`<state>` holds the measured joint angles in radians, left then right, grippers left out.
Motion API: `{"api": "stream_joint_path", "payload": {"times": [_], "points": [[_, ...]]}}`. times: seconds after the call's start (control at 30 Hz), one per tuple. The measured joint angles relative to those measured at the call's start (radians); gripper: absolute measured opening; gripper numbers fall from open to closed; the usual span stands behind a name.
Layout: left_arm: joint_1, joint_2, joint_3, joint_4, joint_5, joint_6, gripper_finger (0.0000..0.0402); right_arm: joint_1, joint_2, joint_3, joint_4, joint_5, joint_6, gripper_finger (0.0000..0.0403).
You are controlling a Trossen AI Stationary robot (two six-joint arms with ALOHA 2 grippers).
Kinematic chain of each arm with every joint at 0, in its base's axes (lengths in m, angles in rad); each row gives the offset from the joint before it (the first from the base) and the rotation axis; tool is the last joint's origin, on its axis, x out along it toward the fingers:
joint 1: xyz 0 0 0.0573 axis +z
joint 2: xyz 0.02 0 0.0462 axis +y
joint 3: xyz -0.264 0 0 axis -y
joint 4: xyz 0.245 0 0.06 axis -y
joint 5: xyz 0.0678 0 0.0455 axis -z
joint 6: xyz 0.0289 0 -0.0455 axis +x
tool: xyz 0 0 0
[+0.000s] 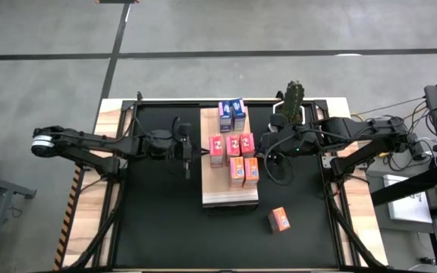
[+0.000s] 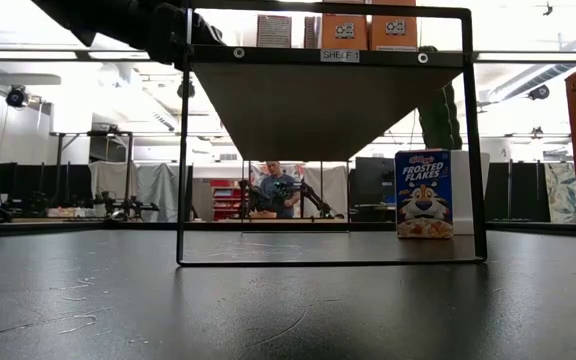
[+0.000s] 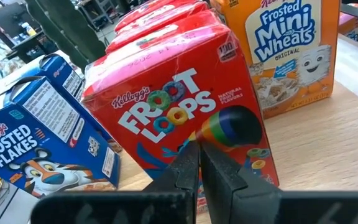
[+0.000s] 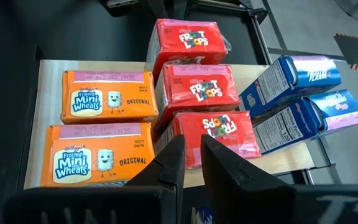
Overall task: Stack cereal on shelf
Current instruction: Put the red cereal box aligned with the other red cereal box on the shelf, then put the blue cereal box aligned with the other red cereal box on the shelf
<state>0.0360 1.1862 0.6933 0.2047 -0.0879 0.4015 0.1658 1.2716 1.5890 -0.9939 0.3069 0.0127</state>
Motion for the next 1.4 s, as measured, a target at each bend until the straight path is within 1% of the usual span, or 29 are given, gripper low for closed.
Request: {"api": "stream_joint_path", "payload": {"times": [0.13,0.27,0.4,0.57,0.7,0.87,1.07,1.13,1.2,1.3,1.4], "points": [[0.000,-0.002,0.000,-0.007,-0.012,0.015,0.0000,0.000,0.000,0.000,-0.003,0.000,0.021,0.0043],[0.000,-0.025,0.000,-0.029,-0.086,0.034,0.0000,0.000,-0.002,0.000,-0.038,-0.039,0.075,0.0043],[0.000,-0.056,0.000,-0.050,-0.126,0.035,0.0000,0.000,-0.003,0.000,-0.113,-0.047,0.158,0.0043],[0.000,-0.085,0.000,-0.056,-0.130,0.030,0.0000,0.000,-0.003,-0.001,-0.217,-0.045,0.245,0.0043],[-0.007,-0.095,0.000,-0.056,-0.130,0.027,0.0000,0.000,-0.019,-0.036,-0.228,-0.045,0.276,0.0043],[-0.020,-0.100,0.000,-0.056,-0.130,0.024,0.0000,-0.001,-0.079,-0.154,-0.204,-0.043,0.271,0.0043],[-0.023,-0.101,0.000,-0.056,-0.130,0.024,0.0000,-0.017,-0.220,-0.375,-0.086,0.033,0.260,0.0043],[-0.023,-0.101,0.000,-0.053,-0.130,0.025,0.0000,-0.035,-0.266,-0.454,-0.038,0.058,0.260,0.0043],[-0.023,-0.101,0.000,-0.048,-0.130,0.025,0.0000,-0.064,-0.307,-0.527,0.021,0.060,0.260,0.0043],[-0.023,-0.101,0.000,-0.048,-0.130,0.025,0.0000,-0.102,-0.357,-0.622,0.100,0.057,0.266,0.0056],[-0.023,-0.101,0.000,-0.044,-0.130,0.026,0.0000,-0.137,-0.390,-0.689,0.152,0.052,0.267,0.0088]]}}
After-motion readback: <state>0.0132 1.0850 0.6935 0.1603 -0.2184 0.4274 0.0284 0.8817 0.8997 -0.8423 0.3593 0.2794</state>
